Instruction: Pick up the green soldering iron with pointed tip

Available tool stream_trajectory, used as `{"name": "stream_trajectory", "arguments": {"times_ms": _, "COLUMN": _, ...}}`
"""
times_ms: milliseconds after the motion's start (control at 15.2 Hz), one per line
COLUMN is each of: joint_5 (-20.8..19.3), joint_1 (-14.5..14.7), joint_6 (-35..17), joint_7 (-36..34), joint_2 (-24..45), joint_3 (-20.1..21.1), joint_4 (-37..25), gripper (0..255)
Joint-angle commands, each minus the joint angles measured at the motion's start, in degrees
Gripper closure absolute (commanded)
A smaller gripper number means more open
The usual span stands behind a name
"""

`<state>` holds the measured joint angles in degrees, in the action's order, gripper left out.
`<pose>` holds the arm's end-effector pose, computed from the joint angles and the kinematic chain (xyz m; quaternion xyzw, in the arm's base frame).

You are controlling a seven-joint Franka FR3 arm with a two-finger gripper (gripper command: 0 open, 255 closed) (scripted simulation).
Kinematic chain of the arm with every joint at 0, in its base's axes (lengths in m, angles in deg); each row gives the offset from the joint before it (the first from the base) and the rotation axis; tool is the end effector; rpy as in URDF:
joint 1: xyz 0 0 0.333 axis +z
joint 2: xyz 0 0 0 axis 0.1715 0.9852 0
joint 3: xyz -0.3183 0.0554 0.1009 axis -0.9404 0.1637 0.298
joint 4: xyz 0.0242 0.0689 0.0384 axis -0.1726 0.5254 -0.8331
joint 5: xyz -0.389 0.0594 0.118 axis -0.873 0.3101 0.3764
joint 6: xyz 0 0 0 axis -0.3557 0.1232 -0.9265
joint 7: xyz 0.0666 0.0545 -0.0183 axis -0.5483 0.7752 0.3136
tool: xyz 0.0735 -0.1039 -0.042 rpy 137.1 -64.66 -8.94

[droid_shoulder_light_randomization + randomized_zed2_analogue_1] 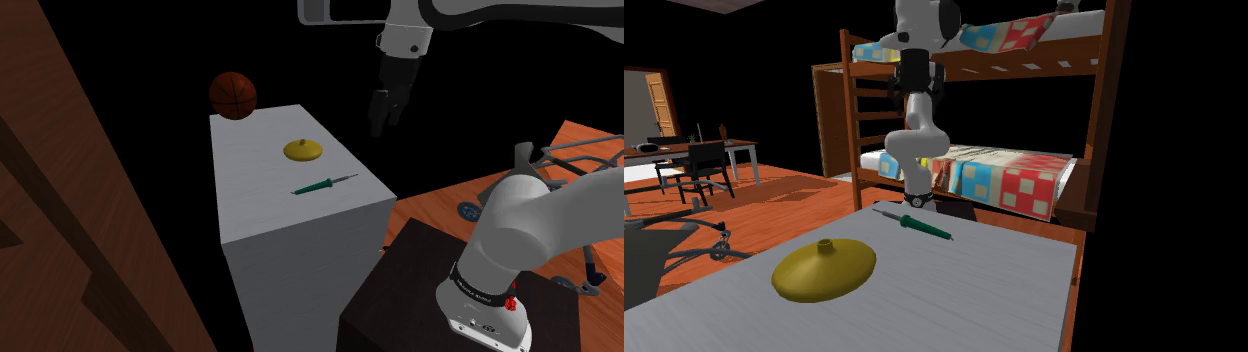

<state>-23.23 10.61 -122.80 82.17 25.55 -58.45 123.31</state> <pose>0.2993 0.0270 0.6017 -0.9996 0.0014 -0.0269 0.0113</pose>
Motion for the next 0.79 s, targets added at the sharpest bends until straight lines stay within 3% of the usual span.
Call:
{"name": "stream_trajectory", "arguments": {"times_ms": 0, "joint_5": 0.0, "joint_1": 0.0, "joint_6": 0.0, "joint_7": 0.0, "joint_2": 0.0, "joint_3": 0.0, "joint_4": 0.0, "gripper": 0}}
{"name": "stream_trajectory", "arguments": {"times_ms": 726, "joint_5": -2.7, "joint_1": 4.4, "joint_6": -15.0, "joint_7": 21.8, "joint_2": 20.2, "joint_3": -7.2, "joint_4": 0.9, "gripper": 0}}
